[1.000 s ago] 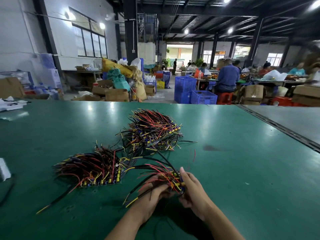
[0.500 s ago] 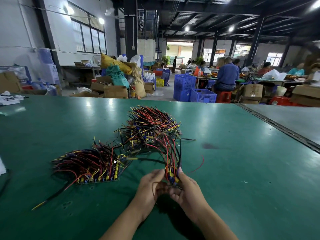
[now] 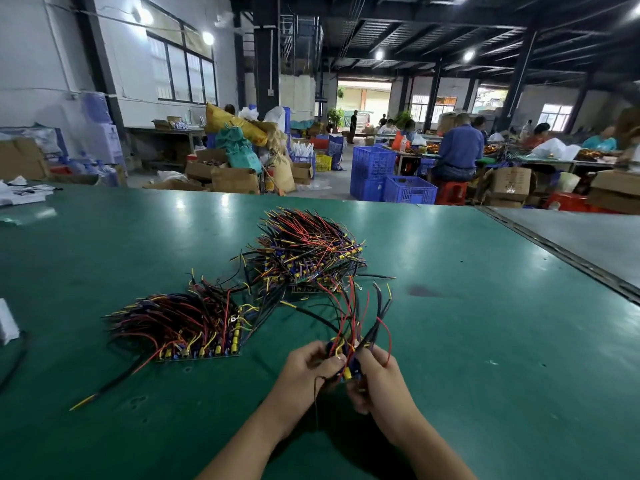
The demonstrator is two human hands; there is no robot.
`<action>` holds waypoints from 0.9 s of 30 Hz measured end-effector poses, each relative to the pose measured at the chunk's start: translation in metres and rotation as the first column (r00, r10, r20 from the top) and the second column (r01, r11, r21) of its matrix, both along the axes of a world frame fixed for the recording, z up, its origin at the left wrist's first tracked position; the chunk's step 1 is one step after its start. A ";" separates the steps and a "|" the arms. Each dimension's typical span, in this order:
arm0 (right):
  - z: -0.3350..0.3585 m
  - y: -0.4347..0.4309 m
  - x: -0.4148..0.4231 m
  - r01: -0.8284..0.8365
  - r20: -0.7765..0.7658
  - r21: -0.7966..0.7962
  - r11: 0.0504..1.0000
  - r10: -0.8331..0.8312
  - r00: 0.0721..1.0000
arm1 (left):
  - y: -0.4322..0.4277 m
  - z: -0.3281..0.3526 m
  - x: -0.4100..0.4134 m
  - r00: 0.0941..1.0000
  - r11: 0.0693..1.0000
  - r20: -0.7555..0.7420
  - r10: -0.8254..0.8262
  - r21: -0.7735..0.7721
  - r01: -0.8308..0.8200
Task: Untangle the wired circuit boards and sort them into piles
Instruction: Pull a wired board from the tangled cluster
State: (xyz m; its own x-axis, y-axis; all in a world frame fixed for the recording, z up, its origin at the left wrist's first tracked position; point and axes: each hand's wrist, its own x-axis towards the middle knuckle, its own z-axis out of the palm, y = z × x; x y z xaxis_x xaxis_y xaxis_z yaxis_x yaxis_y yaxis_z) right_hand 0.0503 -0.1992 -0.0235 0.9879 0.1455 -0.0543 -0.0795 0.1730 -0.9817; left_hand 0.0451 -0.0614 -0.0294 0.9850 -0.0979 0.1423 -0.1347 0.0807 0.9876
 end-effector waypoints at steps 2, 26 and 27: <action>0.000 0.004 -0.001 0.019 0.050 -0.005 1.000 -0.019 0.999 | -0.002 0.001 -0.002 1.000 0.999 -0.008 0.024 -0.025 -0.025; 0.009 0.004 -0.001 -0.042 -0.090 -0.128 0.991 0.031 0.995 | -0.017 0.016 -0.004 0.983 0.950 -0.179 -0.039 -0.312 -0.019; 0.010 0.004 -0.001 -0.023 -0.092 -0.083 0.996 0.015 0.996 | -0.017 0.017 -0.005 0.984 0.952 -0.179 -0.027 -0.303 -0.029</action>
State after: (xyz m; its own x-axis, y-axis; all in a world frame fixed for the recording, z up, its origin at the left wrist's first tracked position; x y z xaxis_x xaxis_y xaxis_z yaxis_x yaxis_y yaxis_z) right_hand 0.0495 -0.1949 -0.0132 0.9753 0.1551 -0.1572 -0.1721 0.0880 -0.9811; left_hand 0.0405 -0.0779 -0.0125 0.9970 -0.0765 -0.0129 0.0412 0.3803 0.9240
